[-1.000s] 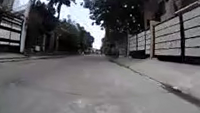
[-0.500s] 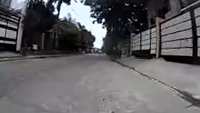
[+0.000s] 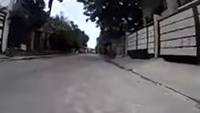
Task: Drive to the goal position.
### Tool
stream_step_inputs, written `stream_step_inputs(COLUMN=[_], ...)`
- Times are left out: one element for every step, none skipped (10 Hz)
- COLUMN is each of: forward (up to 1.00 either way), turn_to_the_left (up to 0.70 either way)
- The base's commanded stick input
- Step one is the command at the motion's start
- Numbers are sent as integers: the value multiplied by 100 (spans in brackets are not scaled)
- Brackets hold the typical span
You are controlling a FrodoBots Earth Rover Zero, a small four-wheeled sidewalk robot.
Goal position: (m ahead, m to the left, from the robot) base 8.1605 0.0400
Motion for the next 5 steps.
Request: stream_step_inputs(forward=[100,100,100,100,100], turn_to_the_left=[0,0,0,35,34])
